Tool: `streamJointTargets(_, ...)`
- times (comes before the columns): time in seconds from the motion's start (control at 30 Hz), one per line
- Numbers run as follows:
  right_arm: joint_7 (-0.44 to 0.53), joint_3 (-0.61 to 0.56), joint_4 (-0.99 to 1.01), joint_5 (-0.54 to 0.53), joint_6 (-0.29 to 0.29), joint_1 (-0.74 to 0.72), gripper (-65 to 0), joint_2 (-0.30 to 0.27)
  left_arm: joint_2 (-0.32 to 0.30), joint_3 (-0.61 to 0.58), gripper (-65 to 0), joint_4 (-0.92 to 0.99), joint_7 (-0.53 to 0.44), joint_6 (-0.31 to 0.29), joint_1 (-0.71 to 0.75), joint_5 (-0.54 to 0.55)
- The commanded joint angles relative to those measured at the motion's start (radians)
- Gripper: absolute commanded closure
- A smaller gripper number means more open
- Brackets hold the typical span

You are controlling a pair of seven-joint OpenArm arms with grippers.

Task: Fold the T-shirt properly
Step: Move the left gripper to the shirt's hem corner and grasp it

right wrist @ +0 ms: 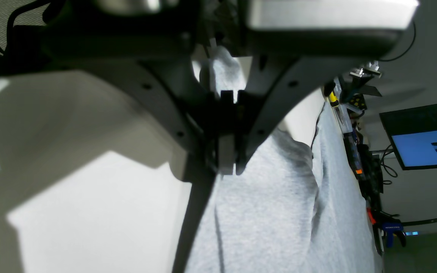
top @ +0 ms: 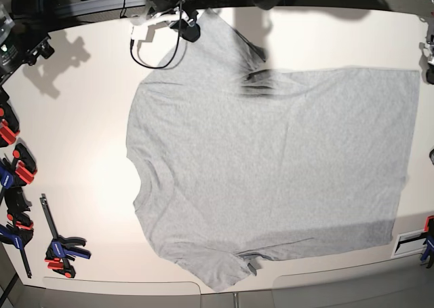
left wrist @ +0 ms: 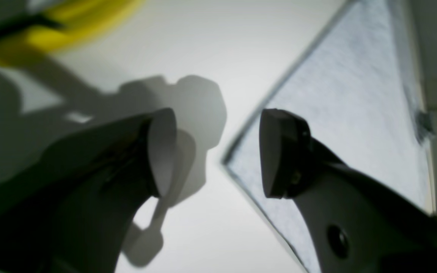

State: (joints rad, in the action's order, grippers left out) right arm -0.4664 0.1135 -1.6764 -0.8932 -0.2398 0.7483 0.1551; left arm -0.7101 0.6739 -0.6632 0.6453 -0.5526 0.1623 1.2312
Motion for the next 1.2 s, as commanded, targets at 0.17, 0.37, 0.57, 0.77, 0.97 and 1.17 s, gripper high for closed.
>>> streamJointTargets(0.17, -0.011, 0.001, -0.010, 0.004, 0.005, 0.011, 0.0, 0.002, 0.031, -0.042, -32.6, -0.010, 0.011, -0.002, -0.002, 0.001)
streamJointTargets(0.37, -0.013, 0.001, -0.010, 0.004, 0.005, 0.011, 0.0, 0.002, 0.045, -0.043, -32.0, -0.011, 0.044, -0.002, -0.002, 0.002)
streamJointTargets(0.57, -0.013, 0.001, -0.010, 0.004, 0.005, 0.011, 0.0, 0.002, 0.045, -0.043, -32.0, -0.064, 0.103, -0.003, -0.002, 0.000)
streamJointTargets(0.77, -0.013, 0.001, -0.010, 0.004, 0.005, 0.011, 0.0, 0.002, 0.044, -0.043, -32.0, -0.133, 0.087, -0.017, -0.002, -0.061)
streamJointTargets(0.97, -0.013, 0.001, -0.010, 0.004, 0.005, 0.011, 0.0, 0.002, 0.045, -0.043, -13.0, -0.135, 0.086, -0.017, -0.002, -0.060)
streamJointTargets(1.17, -0.022, 0.001, -0.027, 0.051, -0.093, 0.013, 0.0, 0.002, 0.035, -0.043, 0.0, -0.135, 0.064, -0.017, 0.004, -0.060)
